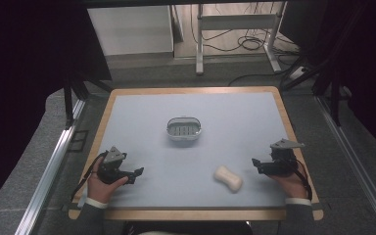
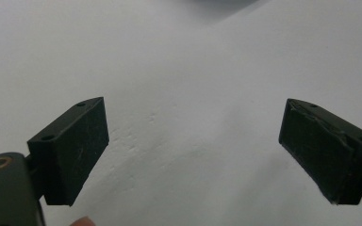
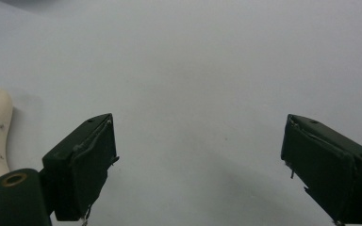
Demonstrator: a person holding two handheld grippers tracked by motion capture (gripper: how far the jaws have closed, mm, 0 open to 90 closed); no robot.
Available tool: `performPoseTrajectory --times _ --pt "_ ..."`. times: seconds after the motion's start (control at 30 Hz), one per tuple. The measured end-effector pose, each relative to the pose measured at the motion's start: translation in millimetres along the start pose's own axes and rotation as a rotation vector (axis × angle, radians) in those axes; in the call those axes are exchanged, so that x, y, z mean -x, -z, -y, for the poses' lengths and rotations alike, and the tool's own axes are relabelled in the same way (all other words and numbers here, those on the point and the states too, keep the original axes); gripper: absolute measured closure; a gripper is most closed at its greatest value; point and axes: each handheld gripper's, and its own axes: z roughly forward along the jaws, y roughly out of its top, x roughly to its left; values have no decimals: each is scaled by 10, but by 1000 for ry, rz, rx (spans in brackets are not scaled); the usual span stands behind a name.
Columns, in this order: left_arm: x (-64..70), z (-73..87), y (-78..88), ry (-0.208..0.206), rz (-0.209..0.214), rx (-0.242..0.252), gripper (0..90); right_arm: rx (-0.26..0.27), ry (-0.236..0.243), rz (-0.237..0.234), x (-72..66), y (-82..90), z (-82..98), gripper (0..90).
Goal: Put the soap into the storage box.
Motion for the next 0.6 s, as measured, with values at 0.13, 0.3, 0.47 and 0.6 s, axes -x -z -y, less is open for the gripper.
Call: performPoseTrajectory --times 0.13,0.3,0.47,0.6 --pt "14 19 -7 -4 -2 -9 91 12 -15 -33 31 -11 2 120" --pt "6 2 -6 -18 1 -6 90 7 -26 -31 22 -56 5 112" --pt "-6 -1 4 -12 16 -2 90 26 -25 -34 4 -19 -4 111" --pt "-5 -29 -27 -17 20 -7 90 33 -17 -44 0 0 24 125"
